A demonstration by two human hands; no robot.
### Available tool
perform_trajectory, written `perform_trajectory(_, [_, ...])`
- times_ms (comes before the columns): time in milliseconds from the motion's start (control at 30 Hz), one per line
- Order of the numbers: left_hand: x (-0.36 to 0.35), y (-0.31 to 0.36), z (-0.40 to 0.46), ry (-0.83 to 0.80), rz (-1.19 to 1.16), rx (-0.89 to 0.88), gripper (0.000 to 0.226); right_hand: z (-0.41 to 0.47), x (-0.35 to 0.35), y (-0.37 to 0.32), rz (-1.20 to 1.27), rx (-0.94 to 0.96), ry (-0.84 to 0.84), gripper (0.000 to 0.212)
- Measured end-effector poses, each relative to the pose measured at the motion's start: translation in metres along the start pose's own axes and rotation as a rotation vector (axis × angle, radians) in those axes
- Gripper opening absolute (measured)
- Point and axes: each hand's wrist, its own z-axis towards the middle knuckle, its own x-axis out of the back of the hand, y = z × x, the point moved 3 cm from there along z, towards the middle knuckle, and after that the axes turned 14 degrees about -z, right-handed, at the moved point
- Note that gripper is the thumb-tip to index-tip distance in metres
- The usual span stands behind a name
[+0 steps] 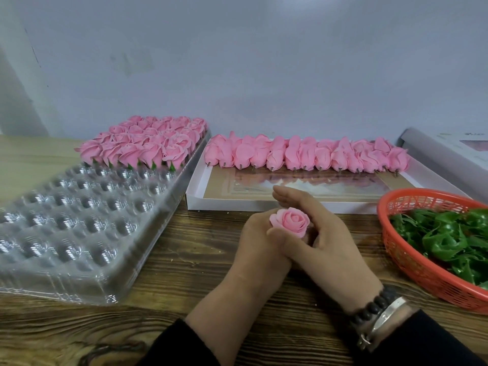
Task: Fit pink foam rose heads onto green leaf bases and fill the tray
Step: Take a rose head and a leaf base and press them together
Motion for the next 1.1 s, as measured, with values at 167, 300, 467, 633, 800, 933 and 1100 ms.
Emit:
perform_trajectory(167, [-0.009,-0.007,0.000,0.018,0.052,0.036,0.013,-0.001,0.000,-0.003,-0.052,-0.014,0.099,0.054])
perform_trajectory(300, [-0.009,-0.006,-0.004,0.065,0.199,-0.077,0.018,0.001,-0.005,-0.004,-0.053,-0.027,0.078,0.013])
perform_trajectory(467, [-0.005,-0.010,-0.003,-0.106,0.118,0.181,0.029,0.003,-0.002,-0.008,-0.077,-0.027,-0.230,0.025])
perform_trajectory(633, [-0.004,-0.009,-0.011,-0.259,0.087,0.354,0.035,-0.002,0.000,-0.009,-0.005,-0.057,-0.390,0.022])
perform_trajectory(800, [-0.002,0.005,-0.005,-0.203,0.060,0.072,0.010,0.002,0.007,-0.002,-0.048,-0.019,-0.183,0.060])
perform_trajectory(933, [0.004,0.006,0.000,-0.029,-0.042,-0.027,0.016,0.003,0.008,0.005,0.020,-0.032,-0.140,0.078])
perform_trajectory(1100, [0.003,-0.001,0.002,0.078,-0.035,-0.015,0.021,0.000,0.001,0.000,0.046,0.015,-0.029,0.072])
